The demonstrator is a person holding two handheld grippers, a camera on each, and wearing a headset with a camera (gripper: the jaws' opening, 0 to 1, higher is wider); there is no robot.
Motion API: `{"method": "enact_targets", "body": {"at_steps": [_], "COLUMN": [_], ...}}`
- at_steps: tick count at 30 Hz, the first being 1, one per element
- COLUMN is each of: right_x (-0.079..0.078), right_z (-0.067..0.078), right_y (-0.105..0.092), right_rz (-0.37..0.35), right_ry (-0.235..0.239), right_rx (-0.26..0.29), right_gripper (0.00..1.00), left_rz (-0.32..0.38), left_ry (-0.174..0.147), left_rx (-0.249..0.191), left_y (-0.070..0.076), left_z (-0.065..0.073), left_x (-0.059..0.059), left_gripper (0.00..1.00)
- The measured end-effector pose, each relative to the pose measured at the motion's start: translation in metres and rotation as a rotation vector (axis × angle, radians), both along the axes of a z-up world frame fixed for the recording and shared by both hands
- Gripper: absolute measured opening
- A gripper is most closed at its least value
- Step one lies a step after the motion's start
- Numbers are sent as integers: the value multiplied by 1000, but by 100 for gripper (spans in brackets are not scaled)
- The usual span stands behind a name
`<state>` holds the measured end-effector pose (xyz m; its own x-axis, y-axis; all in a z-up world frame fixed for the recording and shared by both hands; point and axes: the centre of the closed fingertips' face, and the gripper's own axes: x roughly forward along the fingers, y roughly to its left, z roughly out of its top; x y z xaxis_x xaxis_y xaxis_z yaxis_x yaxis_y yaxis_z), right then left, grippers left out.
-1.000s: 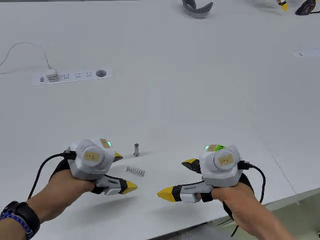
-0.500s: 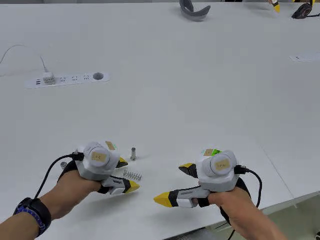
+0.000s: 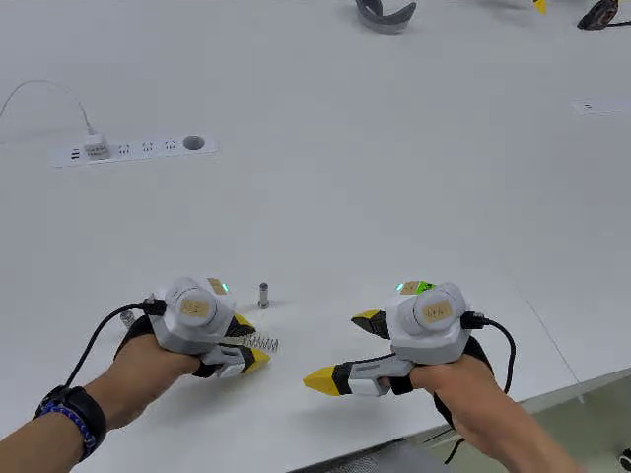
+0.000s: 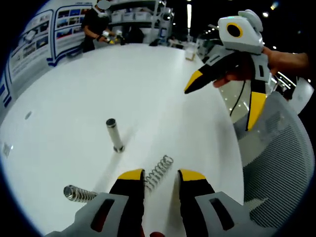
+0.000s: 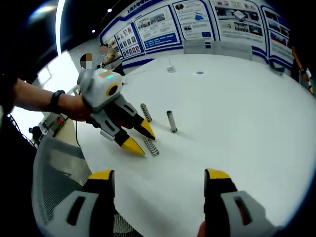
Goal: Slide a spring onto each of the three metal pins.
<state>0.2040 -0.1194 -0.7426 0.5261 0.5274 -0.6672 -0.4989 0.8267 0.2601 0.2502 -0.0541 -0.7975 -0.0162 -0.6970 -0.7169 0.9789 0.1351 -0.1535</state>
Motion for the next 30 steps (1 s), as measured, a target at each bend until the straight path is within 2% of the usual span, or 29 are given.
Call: {"method": "enact_targets", "body": {"at_steps": [4,6,7,8,9,11,14,24,30], "right_x": [-1,-2,-3,-4,-4,-4,-5,-2,1], "right_z": [-1,-2,-2,-3,-3,-3,-3,-2,0], "right_y": [1,2,2,3,4,6,9,18,24], "right_rz": [5,8,10,13,14,17,21,44,57], "right_ry": [3,5,7,9,10,10,13,13,9], "right_rx": [-2,-3,-3,-3,-5,-4,-5,-9,-9], "right_gripper": [75,75,75,75,75,75,75,75,75], "left_rz": [-17,-43,-45,-37,-33,-23,-1,103,166], "left_ry": [-30,-61,-88,-67,-61,-82,-86,-36,-19], "left_rx": [26,53,28,38,35,29,24,19,-10], "left_y": [5,11,9,13,14,15,16,30,41], "left_z": [-5,-9,-5,-5,-4,-6,-6,-5,1], "left_x": [-2,-4,-2,-5,-6,-5,-5,-4,-1], "left_gripper": [24,21,19,18,17,14,11,10,10]}}
